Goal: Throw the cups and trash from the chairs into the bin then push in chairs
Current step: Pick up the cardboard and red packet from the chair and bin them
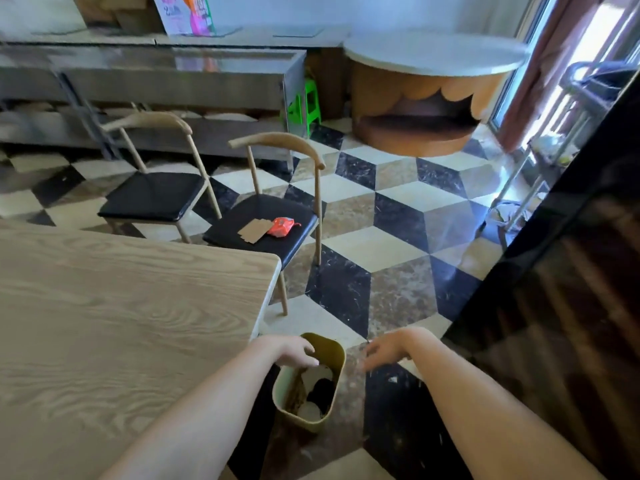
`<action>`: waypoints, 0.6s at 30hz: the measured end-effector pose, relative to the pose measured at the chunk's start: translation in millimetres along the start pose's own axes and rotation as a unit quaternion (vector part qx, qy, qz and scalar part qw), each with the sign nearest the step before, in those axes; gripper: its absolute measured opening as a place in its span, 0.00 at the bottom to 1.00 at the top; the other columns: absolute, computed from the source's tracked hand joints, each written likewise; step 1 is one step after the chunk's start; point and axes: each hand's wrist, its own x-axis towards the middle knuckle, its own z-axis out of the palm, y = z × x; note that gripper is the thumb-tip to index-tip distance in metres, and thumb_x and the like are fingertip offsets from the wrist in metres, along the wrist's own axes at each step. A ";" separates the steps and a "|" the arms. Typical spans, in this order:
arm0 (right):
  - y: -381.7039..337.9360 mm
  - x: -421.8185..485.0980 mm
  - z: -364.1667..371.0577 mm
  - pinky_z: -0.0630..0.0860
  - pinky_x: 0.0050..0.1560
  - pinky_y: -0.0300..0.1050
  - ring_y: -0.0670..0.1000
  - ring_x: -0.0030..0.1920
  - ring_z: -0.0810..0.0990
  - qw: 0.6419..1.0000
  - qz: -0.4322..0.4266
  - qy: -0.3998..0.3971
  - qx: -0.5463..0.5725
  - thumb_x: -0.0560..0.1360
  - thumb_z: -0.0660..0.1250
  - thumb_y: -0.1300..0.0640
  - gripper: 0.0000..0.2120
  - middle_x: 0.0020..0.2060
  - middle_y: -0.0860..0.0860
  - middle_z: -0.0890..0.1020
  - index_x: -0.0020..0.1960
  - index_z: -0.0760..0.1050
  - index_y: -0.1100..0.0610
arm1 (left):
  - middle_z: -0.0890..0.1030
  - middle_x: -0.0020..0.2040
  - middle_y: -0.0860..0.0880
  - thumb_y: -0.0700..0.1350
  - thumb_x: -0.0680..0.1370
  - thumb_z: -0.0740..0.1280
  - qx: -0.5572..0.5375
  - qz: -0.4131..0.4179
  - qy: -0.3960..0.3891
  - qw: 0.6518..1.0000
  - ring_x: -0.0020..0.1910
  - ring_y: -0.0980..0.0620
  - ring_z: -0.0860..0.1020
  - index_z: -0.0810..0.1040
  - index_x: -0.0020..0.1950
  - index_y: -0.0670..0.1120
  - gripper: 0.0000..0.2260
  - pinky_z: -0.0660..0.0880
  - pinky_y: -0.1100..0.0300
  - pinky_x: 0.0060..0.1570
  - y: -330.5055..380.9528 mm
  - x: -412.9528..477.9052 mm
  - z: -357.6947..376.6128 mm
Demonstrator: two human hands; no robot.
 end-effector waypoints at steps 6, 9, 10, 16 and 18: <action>40.2 -17.4 -29.5 0.65 0.67 0.51 0.56 0.70 0.68 0.998 0.032 0.049 0.023 0.74 0.60 0.34 0.36 0.74 0.52 0.64 0.75 0.62 0.53 | 0.70 0.72 0.47 0.56 0.78 0.60 0.003 0.062 0.018 0.998 0.68 0.48 0.70 0.68 0.71 0.48 0.24 0.67 0.55 0.67 38.9 22.7 -34.0; 61.5 -13.4 -36.1 0.63 0.69 0.51 0.55 0.71 0.66 0.996 0.037 0.075 0.039 0.74 0.60 0.34 0.37 0.74 0.53 0.64 0.75 0.61 0.55 | 0.71 0.71 0.48 0.55 0.78 0.60 0.012 0.078 0.008 0.997 0.68 0.49 0.70 0.69 0.71 0.47 0.23 0.67 0.56 0.66 58.2 41.0 -44.2; 68.0 -10.6 -37.6 0.62 0.70 0.51 0.56 0.72 0.64 0.995 0.041 0.082 0.046 0.74 0.60 0.34 0.38 0.75 0.53 0.63 0.76 0.59 0.55 | 0.71 0.71 0.48 0.55 0.78 0.60 0.013 0.078 0.008 0.997 0.68 0.49 0.70 0.69 0.71 0.47 0.23 0.67 0.55 0.67 63.0 46.9 -46.9; 115.8 30.3 -51.2 0.60 0.72 0.53 0.57 0.75 0.59 0.985 0.052 0.121 0.111 0.75 0.62 0.37 0.39 0.76 0.55 0.59 0.77 0.51 0.56 | 0.69 0.72 0.45 0.51 0.81 0.58 -0.023 0.071 0.003 0.997 0.69 0.47 0.69 0.66 0.72 0.46 0.21 0.65 0.55 0.67 91.1 103.4 -60.6; 133.3 48.8 -61.2 0.61 0.72 0.54 0.57 0.75 0.60 0.986 0.048 0.114 0.111 0.75 0.62 0.38 0.40 0.76 0.55 0.58 0.77 0.50 0.56 | 0.67 0.73 0.45 0.51 0.81 0.58 -0.048 0.061 -0.002 0.997 0.70 0.46 0.67 0.65 0.73 0.46 0.22 0.64 0.53 0.68 98.2 126.2 -66.0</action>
